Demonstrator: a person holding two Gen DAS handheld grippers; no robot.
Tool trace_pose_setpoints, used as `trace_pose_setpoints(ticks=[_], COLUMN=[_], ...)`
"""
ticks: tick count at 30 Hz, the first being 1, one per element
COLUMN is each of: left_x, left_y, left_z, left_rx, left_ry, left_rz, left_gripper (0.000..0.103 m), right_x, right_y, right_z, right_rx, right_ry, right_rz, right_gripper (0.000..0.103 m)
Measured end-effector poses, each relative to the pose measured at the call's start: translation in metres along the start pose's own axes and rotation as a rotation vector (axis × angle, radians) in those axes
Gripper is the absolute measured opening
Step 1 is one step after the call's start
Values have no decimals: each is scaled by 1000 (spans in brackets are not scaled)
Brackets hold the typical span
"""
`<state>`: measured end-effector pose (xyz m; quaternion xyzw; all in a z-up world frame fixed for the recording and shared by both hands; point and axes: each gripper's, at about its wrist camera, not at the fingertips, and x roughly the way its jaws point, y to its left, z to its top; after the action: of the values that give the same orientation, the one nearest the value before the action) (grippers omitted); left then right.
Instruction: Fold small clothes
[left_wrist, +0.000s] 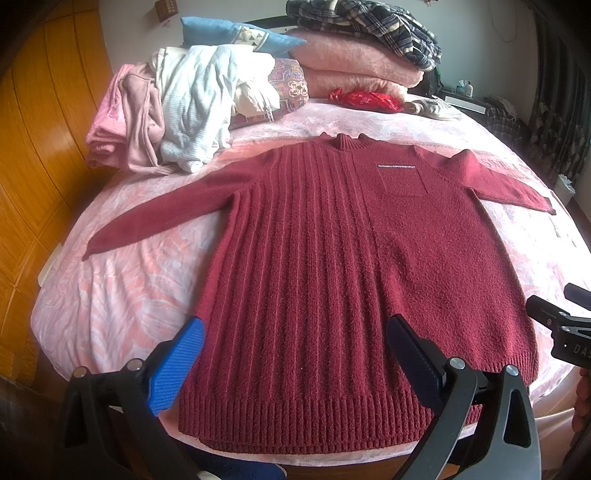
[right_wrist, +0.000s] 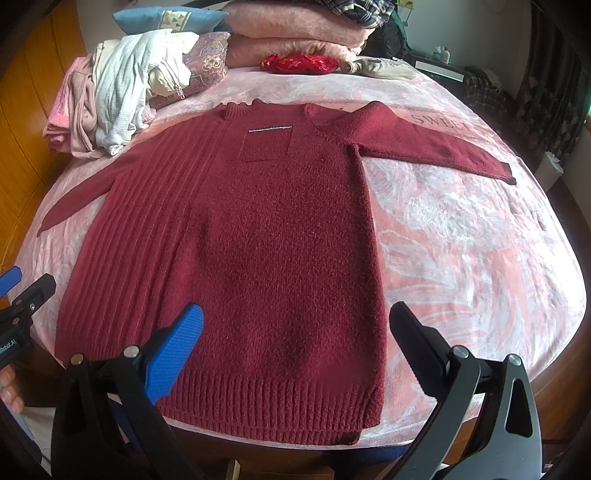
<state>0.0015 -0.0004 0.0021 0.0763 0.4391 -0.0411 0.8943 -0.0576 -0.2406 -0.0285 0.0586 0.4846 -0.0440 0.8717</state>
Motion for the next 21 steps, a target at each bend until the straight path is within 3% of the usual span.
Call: trace_pose_setpoints(ticks=[5,9,14,21], left_x=[3,18,39,88], left_y=[-1,-9,-45,-135], left_z=[4,28,80,147], left_rx=[3,19,27,73], left_ry=[12,25,12,-9], left_rz=[10,38,6,-45], left_gripper=[99,99,99,99], right_x=[1,4,10,40], right_y=[-4,-27,-83,-191], right_z=[8,36,80,144], right_rx=[10,23,119,176], right_ry=[11,16,11,27], right_rz=[6,-15,-26,-65], right_gripper=[100,100,100,100])
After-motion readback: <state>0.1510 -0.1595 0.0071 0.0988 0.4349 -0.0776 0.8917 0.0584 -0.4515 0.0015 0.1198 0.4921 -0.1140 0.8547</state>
